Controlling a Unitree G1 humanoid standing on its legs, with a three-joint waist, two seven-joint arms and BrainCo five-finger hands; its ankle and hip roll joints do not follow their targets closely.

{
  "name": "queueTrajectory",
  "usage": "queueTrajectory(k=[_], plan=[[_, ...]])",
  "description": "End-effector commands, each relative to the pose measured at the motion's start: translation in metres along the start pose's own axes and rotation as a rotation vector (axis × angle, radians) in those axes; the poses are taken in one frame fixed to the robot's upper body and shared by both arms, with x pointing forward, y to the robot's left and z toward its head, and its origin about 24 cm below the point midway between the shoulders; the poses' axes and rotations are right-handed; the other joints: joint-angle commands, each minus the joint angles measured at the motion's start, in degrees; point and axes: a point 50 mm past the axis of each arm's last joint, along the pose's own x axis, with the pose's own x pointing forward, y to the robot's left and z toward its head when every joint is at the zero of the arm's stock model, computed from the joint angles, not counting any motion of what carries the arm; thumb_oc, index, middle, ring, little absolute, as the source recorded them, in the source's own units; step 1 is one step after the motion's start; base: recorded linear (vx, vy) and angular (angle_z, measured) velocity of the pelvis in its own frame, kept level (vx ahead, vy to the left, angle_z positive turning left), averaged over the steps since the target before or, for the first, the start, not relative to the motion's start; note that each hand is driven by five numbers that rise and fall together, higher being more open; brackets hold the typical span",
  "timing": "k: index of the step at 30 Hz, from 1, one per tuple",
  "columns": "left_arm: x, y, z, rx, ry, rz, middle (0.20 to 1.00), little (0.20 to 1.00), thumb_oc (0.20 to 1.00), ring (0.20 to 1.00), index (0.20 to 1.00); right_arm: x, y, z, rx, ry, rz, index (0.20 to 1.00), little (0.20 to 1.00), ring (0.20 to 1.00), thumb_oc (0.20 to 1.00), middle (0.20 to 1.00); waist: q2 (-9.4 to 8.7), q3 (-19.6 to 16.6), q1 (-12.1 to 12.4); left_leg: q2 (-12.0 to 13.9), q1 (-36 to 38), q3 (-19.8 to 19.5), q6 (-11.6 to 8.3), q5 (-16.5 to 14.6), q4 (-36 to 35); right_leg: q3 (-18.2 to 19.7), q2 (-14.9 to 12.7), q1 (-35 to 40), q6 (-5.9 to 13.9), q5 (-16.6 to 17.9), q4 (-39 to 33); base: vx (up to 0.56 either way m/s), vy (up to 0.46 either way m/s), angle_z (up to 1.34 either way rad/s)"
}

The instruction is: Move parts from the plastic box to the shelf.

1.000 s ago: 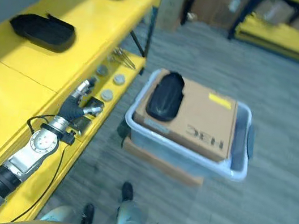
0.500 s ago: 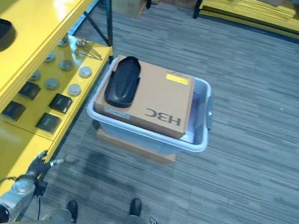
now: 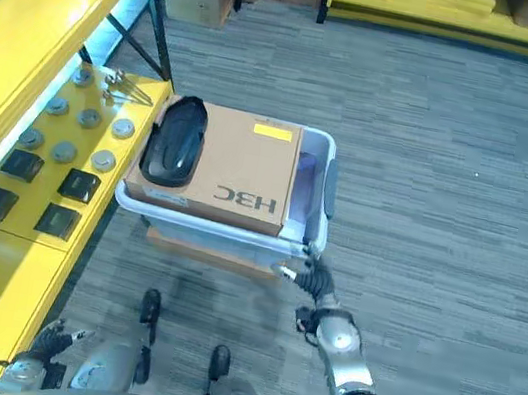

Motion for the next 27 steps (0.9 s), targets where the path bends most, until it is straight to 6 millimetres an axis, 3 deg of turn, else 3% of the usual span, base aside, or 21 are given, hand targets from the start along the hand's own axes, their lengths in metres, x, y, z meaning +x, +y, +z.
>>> queueTrajectory(k=[1, 3, 5, 6, 9, 10, 12, 15, 19, 27], plan=[[0.004, 0.008, 0.019, 0.061, -0.089, 0.004, 1.000, 1.000, 1.000, 1.000, 1.000, 0.008, -0.009, 0.021, 0.006, -0.101, -0.058, 1.000, 1.000, 1.000, 1.000, 1.000, -1.28, -0.3, 1.5, -0.7, -2.6, 0.0, 2.61, 0.2, 5.0, -2.0, -4.6, -1.5, 5.01, -0.3, 0.1, 0.11, 0.153, -0.23], [0.007, 0.012, 0.027, 0.044, -0.107, 0.009, 1.000, 1.000, 1.000, 1.000, 1.000, 0.024, -0.014, 0.046, -0.006, -0.174, -0.082, 1.000, 1.000, 1.000, 1.000, 1.000, -1.29, 0.4, 2.4, -1.3, -3.1, 0.1, 2.93, 0.1, 4.4, -2.8, -4.9, -2.8, 5.25, -0.1, 0.1, 0.00, 0.090, -0.05], [0.012, 0.015, 0.051, 0.021, -0.170, 0.001, 1.000, 1.000, 1.000, 1.000, 1.000, 0.053, -0.023, 0.094, -0.024, -0.263, -0.152, 1.000, 1.000, 1.000, 1.000, 1.000, -1.04, 2.2, 3.8, -2.2, -4.2, -0.2, 3.23, 0.3, 2.8, -3.8, -5.1, -5.2, 5.63, 0.3, 0.1, -0.13, 0.088, -0.05], [0.015, 0.014, 0.068, 0.039, -0.221, -0.013, 1.000, 1.000, 1.000, 1.000, 1.000, 0.070, -0.039, 0.123, -0.032, -0.310, -0.225, 1.000, 1.000, 1.000, 1.000, 1.000, -0.74, 3.6, 5.0, -3.1, -5.5, -1.1, 3.41, 0.5, 2.0, -4.5, -5.4, -6.7, 5.91, 0.5, 0.1, -0.15, 0.084, 0.02], [0.016, 0.013, 0.079, 0.043, -0.250, -0.025, 1.000, 1.000, 1.000, 1.000, 1.000, 0.080, -0.055, 0.144, -0.045, -0.337, -0.281, 1.000, 1.000, 1.000, 1.000, 1.000, -0.50, 4.6, 6.0, -3.6, -6.4, -1.7, 3.58, 0.8, 1.5, -5.0, -5.7, -7.7, 6.12, 0.6, 0.1, -0.08, 0.039, 0.39], [0.018, 0.012, 0.090, 0.053, -0.272, -0.038, 1.000, 1.000, 1.000, 1.000, 1.000, 0.090, -0.074, 0.168, -0.076, -0.352, -0.354, 1.000, 1.000, 1.000, 1.000, 1.000, -0.21, 5.8, 7.3, -4.2, -7.6, -2.4, 3.73, 1.2, 1.1, -5.6, -6.0, -8.9, 6.31, 0.8, 0.1, -0.09, 0.040, 0.26], [0.018, 0.011, 0.098, 0.062, -0.295, -0.044, 1.000, 1.000, 1.000, 1.000, 1.000, 0.096, -0.090, 0.190, -0.089, -0.366, -0.421, 1.000, 1.000, 1.000, 1.000, 1.000, 0.03, 6.9, 8.3, -4.5, -8.5, -3.0, 3.92, 1.3, 0.8, -6.1, -6.4, -10.1, 6.52, 1.2, 0.1, -0.07, 0.027, 0.22], [0.019, 0.009, 0.104, 0.058, -0.304, -0.059, 1.000, 1.000, 1.000, 1.000, 1.000, 0.098, -0.106, 0.209, -0.084, -0.367, -0.496, 1.000, 1.000, 1.000, 1.000, 1.000, 0.24, 7.7, 9.2, -5.0, -9.2, -3.9, 4.19, 1.2, 0.7, -6.6, -6.8, -11.1, 6.74, 1.6, 0.1, -0.01, 0.015, 0.30], [0.018, 0.003, 0.110, 0.068, -0.316, -0.099, 1.000, 1.000, 1.000, 1.000, 1.000, 0.100, -0.116, 0.219, -0.106, -0.338, -0.539, 1.000, 1.000, 1.000, 1.000, 1.000, 1.04, 8.5, 9.9, -5.7, -9.5, -5.0, 4.32, 1.1, 0.9, -7.3, -7.6, -12.1, 6.75, 2.1, 0.1, -0.01, 0.040, 0.19], [0.017, -0.002, 0.120, 0.059, -0.343, -0.132, 1.000, 1.000, 1.000, 1.000, 1.000, 0.106, -0.116, 0.213, -0.228, -0.222, -0.567, 1.000, 1.000, 1.000, 1.000, 1.000, 1.78, 9.6, 9.9, -6.0, -8.6, -5.5, 4.75, 0.6, 0.1, -8.2, -8.3, -13.5, 7.24, 3.4, 0.1, -0.01, 0.025, 0.07]])
